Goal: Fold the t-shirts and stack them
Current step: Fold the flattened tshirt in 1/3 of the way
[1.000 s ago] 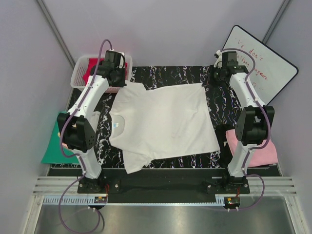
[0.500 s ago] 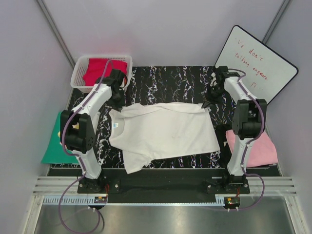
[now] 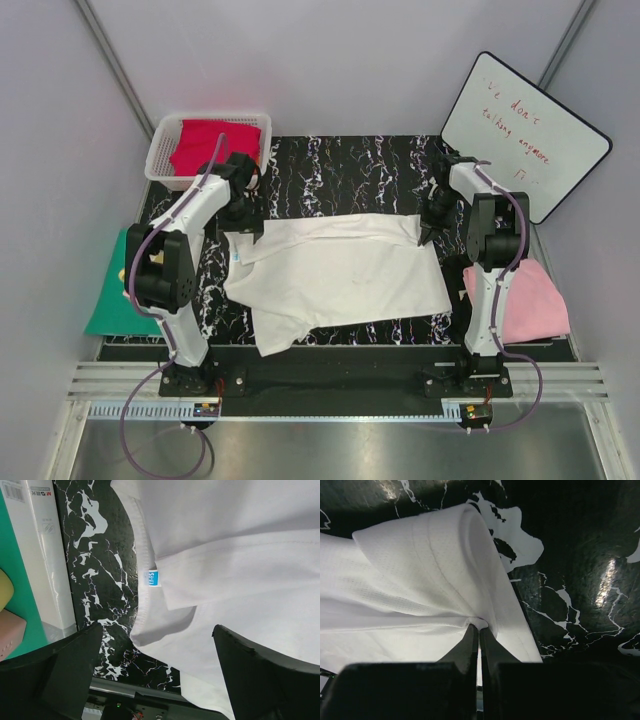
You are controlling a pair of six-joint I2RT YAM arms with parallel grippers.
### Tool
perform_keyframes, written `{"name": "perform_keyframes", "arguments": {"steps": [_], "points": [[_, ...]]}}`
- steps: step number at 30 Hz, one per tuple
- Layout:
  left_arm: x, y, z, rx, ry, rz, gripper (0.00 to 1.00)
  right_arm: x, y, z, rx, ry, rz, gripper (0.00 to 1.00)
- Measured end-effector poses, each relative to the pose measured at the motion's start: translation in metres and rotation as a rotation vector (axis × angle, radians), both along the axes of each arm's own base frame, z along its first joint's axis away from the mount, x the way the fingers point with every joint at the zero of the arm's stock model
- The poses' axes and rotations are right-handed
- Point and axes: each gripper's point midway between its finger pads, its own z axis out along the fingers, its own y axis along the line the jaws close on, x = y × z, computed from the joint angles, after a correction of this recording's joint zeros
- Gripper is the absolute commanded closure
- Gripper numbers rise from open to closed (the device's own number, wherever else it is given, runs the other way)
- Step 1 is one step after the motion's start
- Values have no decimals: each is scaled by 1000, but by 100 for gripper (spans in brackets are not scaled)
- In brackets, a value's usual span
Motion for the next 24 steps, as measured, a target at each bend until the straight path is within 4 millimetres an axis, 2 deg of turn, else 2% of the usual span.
{"name": "perform_keyframes", "arguments": {"steps": [2, 4, 5, 7, 9, 11, 12, 18, 21, 24], "points": [[2, 0, 2, -2, -8, -1, 1, -2, 0, -2, -2, 19, 0, 100], [8, -3, 8, -13, -29, -6, 6, -1, 0, -1, -3, 17, 0, 100], [15, -6, 12, -27, -47, -12, 10, 0, 0, -1, -3, 17, 1, 100], [31, -14, 18, -54, -80, -26, 12, 0, 0, -1, -3, 20, 2, 100], [49, -22, 15, -77, -98, -50, 12, 0, 0, -3, -3, 25, 2, 99], [60, -30, 2, -98, -82, -86, 12, 0, 0, -2, -3, 27, 2, 98], [66, -36, -11, -115, -57, -115, 9, 0, 0, -2, -3, 29, 2, 97], [68, -63, -60, -176, 63, -242, 8, 0, 0, -3, -3, 30, 2, 96], [67, -74, -66, -211, 84, -275, 14, 0, 0, -2, -3, 30, 2, 93], [74, -86, -59, -245, 63, -305, 33, 0, -2, -2, -11, 29, 3, 92]]}}
